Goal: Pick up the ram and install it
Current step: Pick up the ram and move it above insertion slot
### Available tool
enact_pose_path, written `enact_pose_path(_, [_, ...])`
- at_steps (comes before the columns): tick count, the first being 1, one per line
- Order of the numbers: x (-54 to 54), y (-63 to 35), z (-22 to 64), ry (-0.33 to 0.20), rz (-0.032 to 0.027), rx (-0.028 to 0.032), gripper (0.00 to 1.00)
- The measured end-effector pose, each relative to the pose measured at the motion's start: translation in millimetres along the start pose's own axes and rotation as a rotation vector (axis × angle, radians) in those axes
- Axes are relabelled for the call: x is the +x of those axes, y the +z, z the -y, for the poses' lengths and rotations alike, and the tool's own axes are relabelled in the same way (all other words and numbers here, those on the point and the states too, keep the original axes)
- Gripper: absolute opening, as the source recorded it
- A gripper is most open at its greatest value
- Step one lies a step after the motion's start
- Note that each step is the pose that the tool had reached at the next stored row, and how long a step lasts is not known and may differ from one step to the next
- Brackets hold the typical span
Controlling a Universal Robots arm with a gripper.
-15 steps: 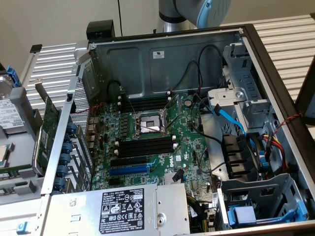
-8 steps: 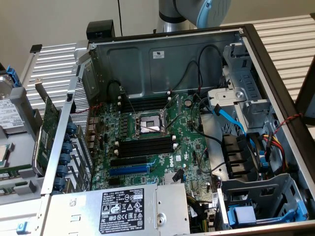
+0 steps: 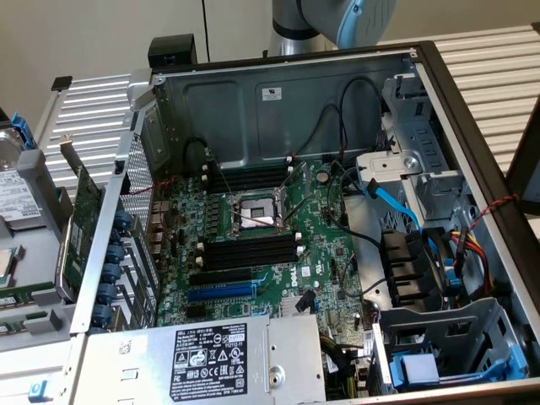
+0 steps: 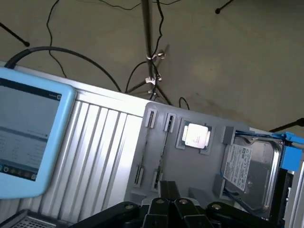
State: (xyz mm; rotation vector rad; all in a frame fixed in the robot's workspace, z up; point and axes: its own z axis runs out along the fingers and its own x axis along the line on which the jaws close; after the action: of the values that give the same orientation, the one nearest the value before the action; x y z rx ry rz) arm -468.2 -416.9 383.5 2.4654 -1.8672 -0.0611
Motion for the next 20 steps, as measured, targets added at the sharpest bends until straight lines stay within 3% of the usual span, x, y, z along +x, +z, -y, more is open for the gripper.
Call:
enact_pose_path(3, [0.0,0.0,0.0,-0.053,-0.002,0.0003,0.11])
enact_pose_path(6, [-0.2,0.6,-0.6,-0.055,0.0004,0.0045,0.11])
enact_pose_path(20, [-0.3,17.2,-0.2,0.081,0.0144,0.0105,0.11])
